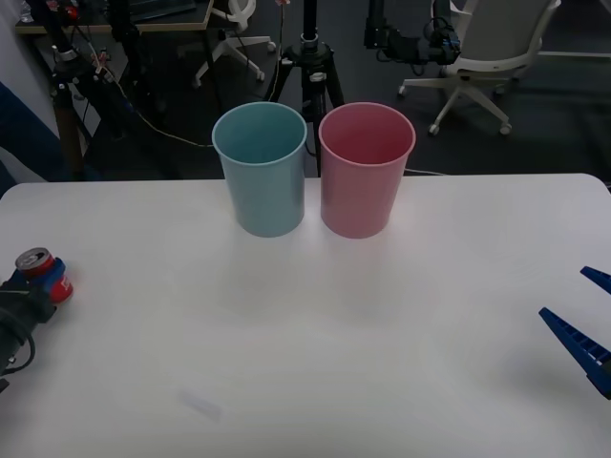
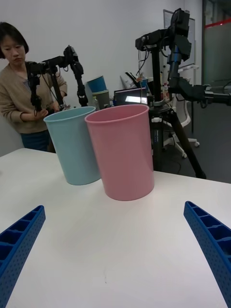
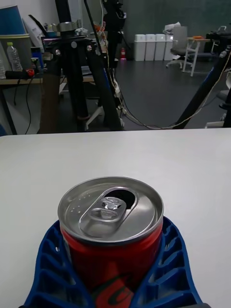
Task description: Grasp the object on the table and drop it into the matching bin: aluminum can to the light blue bin, PET bottle to the pink bin.
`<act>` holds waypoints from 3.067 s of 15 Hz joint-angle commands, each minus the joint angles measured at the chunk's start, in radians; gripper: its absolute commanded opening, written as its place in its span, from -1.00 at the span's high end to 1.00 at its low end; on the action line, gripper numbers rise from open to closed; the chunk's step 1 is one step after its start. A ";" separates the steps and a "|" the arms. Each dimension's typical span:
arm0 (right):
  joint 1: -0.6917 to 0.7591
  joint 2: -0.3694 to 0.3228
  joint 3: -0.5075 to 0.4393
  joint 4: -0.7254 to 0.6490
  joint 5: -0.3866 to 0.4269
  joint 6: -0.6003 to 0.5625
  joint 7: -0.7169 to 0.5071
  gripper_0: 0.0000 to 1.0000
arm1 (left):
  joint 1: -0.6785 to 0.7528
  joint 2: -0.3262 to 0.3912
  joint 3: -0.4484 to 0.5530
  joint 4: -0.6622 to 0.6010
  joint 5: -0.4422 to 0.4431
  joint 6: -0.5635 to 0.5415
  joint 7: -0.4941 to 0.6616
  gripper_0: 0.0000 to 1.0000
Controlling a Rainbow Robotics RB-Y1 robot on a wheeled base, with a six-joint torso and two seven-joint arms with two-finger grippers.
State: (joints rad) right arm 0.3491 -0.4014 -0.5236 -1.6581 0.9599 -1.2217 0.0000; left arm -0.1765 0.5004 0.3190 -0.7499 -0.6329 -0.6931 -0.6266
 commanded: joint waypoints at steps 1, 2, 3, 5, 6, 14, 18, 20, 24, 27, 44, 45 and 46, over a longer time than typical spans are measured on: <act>0.000 0.000 0.000 0.000 0.000 0.000 0.000 -1.00 | 0.002 0.006 0.000 -0.002 0.001 -0.023 0.008 1.00; 0.000 0.000 0.000 0.000 0.000 0.000 0.000 -1.00 | 0.003 0.009 0.000 -0.005 -0.001 -0.026 0.010 1.00; 0.000 0.000 0.000 0.000 0.000 0.000 0.000 -1.00 | 0.014 0.013 0.000 -0.028 -0.001 -0.028 0.013 1.00; 0.000 0.000 0.000 0.000 0.000 0.000 0.000 -1.00 | 0.060 0.013 -0.001 -0.114 -0.001 -0.025 0.025 1.00; 0.000 0.000 0.000 0.000 0.000 0.000 0.000 -1.00 | 0.086 0.013 -0.009 -0.161 -0.001 -0.014 0.033 1.00; 0.000 0.000 0.000 0.000 0.000 0.000 0.000 -1.00 | 0.295 0.069 -0.136 -0.586 -0.002 0.044 0.160 1.00; 0.000 0.000 0.000 0.000 0.000 0.000 0.000 -1.00 | 0.316 0.130 -0.199 -0.677 0.012 0.029 0.179 1.00; 0.000 0.000 0.000 0.000 0.000 0.000 0.000 -1.00 | 0.315 0.171 -0.241 -0.681 0.058 0.009 0.185 1.00; 0.000 0.000 0.000 0.000 0.000 0.000 0.000 -1.00 | 0.325 0.218 -0.256 -0.684 0.104 -0.046 0.185 1.00; 0.000 0.000 0.000 0.000 0.000 0.000 0.000 -1.00 | 0.331 0.259 -0.256 -0.750 0.110 -0.048 0.185 1.00; 0.000 0.000 0.000 0.000 0.000 0.000 0.000 -1.00 | 0.140 0.560 -0.284 -0.997 0.053 0.010 0.565 1.00; 0.000 0.000 0.000 0.000 0.000 0.000 0.000 -1.00 | 0.097 0.560 -0.316 -0.993 0.047 0.021 0.601 1.00; 0.000 0.000 0.000 0.000 0.000 0.000 0.000 -1.00 | 0.046 0.561 -0.356 -0.980 0.047 0.027 0.639 1.00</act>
State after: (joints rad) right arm 0.3491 -0.4014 -0.5236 -1.6581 0.9599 -1.2217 0.0000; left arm -0.0944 1.0606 -0.0089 -1.7389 -0.5843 -0.6715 -0.0164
